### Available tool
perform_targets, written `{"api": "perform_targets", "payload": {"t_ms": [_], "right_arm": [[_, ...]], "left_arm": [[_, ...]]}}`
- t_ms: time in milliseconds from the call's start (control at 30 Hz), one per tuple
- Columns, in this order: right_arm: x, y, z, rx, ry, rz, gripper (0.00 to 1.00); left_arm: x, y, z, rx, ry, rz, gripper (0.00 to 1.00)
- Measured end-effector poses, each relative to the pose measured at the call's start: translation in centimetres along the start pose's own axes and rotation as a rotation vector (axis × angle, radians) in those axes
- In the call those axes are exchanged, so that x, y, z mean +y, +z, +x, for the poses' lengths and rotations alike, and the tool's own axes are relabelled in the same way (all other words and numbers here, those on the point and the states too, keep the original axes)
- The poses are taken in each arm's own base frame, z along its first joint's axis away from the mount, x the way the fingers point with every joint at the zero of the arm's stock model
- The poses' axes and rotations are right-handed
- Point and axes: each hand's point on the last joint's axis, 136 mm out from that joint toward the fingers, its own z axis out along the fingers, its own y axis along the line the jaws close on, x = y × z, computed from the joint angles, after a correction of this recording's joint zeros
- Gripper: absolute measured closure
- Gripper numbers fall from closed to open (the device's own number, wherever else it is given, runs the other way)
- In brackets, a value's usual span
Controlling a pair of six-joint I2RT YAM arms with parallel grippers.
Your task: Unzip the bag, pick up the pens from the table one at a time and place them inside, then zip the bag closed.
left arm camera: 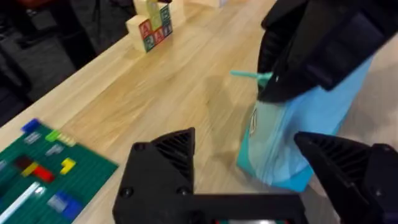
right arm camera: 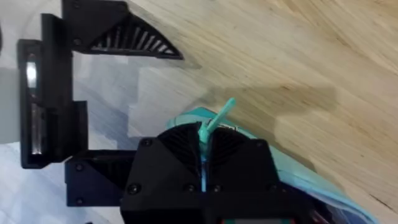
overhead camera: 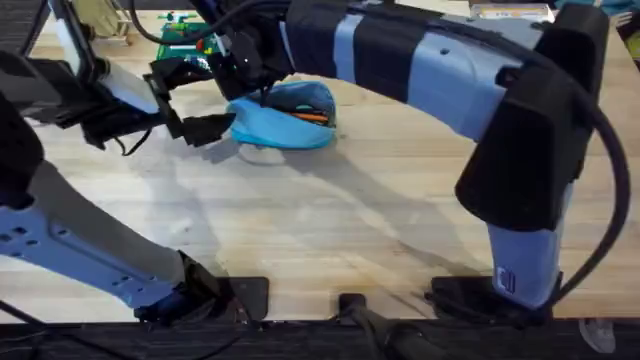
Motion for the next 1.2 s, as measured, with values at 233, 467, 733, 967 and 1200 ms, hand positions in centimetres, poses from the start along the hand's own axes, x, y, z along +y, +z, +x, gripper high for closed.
{"api": "perform_targets", "payload": {"t_ms": [233, 467, 733, 967, 1200], "right_arm": [[0.0, 0.0, 0.0, 0.000, 0.000, 0.000, 0.969], [0.0, 0.0, 0.0, 0.000, 0.000, 0.000, 0.970], [0.0, 0.0, 0.0, 0.000, 0.000, 0.000, 0.970], [0.0, 0.0, 0.0, 0.000, 0.000, 0.000, 0.970], [0.0, 0.0, 0.0, 0.000, 0.000, 0.000, 0.970]], "left_arm": [[-0.8, 1.6, -0.6, -0.010, -0.057, 0.047, 0.010], [-0.8, 1.5, -0.6, -0.009, -0.118, 0.047, 0.010], [-1.5, 1.5, -0.2, 0.013, -0.195, 0.060, 0.010], [-1.8, 1.4, 0.5, 0.057, -0.218, 0.063, 0.010], [-1.8, 1.4, 0.6, 0.063, -0.217, 0.063, 0.008]]}}
